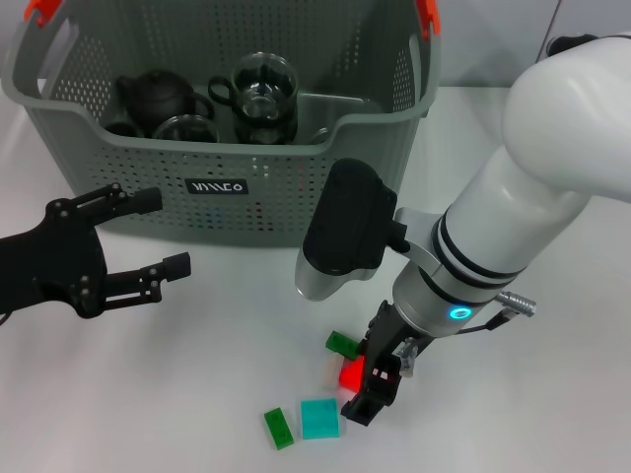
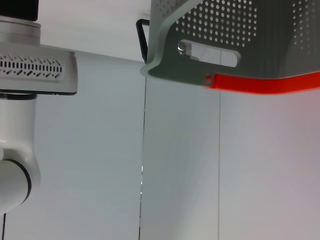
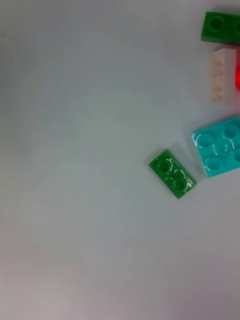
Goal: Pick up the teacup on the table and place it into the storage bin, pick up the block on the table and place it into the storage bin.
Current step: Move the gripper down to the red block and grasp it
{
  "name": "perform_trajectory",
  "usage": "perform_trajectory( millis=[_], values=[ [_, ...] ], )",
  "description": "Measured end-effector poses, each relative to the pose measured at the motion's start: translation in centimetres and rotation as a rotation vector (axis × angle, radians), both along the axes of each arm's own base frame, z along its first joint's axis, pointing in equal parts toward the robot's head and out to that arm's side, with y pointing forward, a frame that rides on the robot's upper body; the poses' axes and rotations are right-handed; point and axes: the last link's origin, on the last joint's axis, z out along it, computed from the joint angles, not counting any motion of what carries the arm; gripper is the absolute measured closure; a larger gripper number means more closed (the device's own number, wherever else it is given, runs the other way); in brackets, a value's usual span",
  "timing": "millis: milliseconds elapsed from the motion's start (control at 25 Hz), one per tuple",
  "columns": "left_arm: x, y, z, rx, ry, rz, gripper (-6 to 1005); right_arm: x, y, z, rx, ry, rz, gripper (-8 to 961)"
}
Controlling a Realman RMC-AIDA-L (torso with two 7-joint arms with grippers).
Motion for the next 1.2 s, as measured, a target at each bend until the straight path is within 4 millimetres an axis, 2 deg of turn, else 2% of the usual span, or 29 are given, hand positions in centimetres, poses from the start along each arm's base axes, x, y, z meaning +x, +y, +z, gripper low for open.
perform_trajectory(
  millis=[280,480,1200],
  values=[
    [-0.01,0.01,0.05,0.002,0.0,0.0,157,0.03,0.17,-0.03,0.013,0.001,-0.004,209],
    [-0.02,0.02,0.08,0.003,0.0,0.0,157,0.01,0.34,-0.02,0.025,0.004,-0.006,413],
    [-0.05,0.09,0.17,0.006,0.002,0.001,158,0.05,0.16,-0.02,0.06,-0.014,-0.082,426]
  ],
)
